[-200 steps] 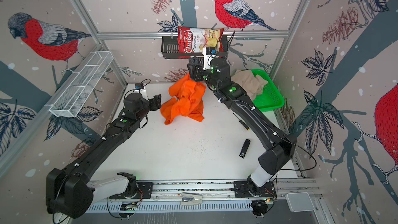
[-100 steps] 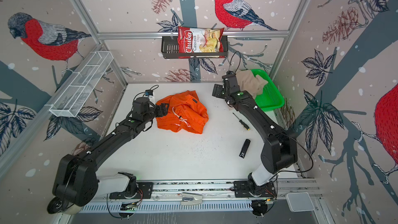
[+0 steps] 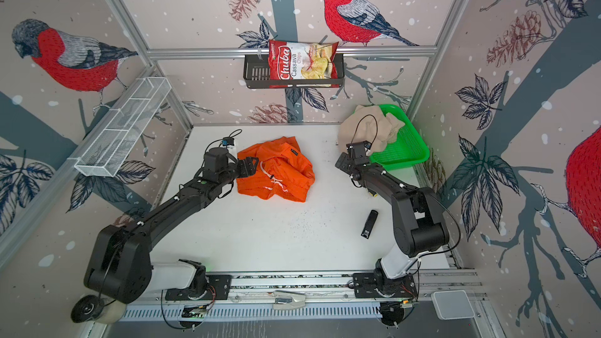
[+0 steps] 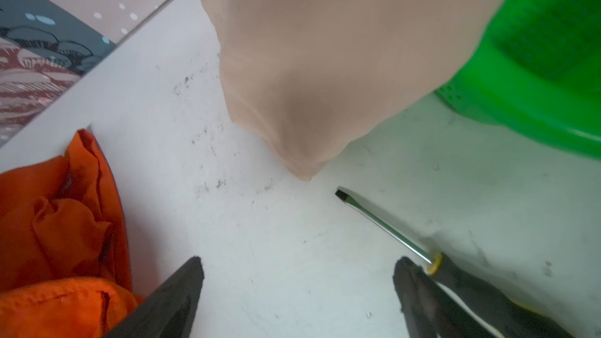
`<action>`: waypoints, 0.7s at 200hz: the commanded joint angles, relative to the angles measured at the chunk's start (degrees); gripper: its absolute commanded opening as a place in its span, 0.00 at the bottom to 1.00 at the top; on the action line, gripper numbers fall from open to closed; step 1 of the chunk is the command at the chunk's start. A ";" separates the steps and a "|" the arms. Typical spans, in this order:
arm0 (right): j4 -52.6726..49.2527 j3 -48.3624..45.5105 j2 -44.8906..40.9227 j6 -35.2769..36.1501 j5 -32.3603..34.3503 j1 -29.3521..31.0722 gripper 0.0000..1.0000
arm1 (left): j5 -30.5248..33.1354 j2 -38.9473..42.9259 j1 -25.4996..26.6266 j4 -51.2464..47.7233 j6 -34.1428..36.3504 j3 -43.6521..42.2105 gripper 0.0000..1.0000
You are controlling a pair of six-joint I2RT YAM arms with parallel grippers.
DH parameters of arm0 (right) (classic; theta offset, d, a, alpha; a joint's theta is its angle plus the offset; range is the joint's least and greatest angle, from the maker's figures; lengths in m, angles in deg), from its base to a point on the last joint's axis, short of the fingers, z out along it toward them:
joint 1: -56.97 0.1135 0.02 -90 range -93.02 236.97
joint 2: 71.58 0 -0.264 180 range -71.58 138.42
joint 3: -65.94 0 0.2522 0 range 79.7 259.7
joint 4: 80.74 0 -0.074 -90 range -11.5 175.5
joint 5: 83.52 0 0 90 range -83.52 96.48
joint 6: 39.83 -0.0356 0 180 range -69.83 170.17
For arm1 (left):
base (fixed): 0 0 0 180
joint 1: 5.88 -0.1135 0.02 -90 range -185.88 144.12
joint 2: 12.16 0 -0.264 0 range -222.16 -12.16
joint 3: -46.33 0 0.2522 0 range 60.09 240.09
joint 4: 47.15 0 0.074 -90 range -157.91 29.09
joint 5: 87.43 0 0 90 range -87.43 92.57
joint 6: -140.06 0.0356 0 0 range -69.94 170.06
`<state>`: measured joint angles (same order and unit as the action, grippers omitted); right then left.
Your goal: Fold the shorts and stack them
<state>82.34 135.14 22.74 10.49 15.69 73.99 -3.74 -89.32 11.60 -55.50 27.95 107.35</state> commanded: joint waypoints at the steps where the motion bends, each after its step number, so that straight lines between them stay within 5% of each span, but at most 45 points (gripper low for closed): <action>1: 11.69 -1.76 1.64 -4.96 3.88 -0.48 0.93 | -0.81 -0.31 0.02 1.93 -0.39 0.02 0.78; 59: 26.34 -3.47 8.74 -7.77 5.87 -2.47 0.96 | -0.22 -0.71 0.02 1.36 -0.03 0.66 0.78; 86: 32.82 -2.04 12.12 -6.61 4.16 -3.45 0.88 | 0.38 -0.53 0.03 0.66 0.24 0.72 0.78; 140: 31.23 5.76 8.69 3.72 9.17 -3.55 0.24 | 1.39 0.12 0.06 0.30 0.27 0.40 0.78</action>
<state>111.10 137.85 34.24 7.25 20.87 70.36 -3.21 -89.50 11.60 -55.63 27.74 107.68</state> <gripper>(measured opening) 0.325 0.784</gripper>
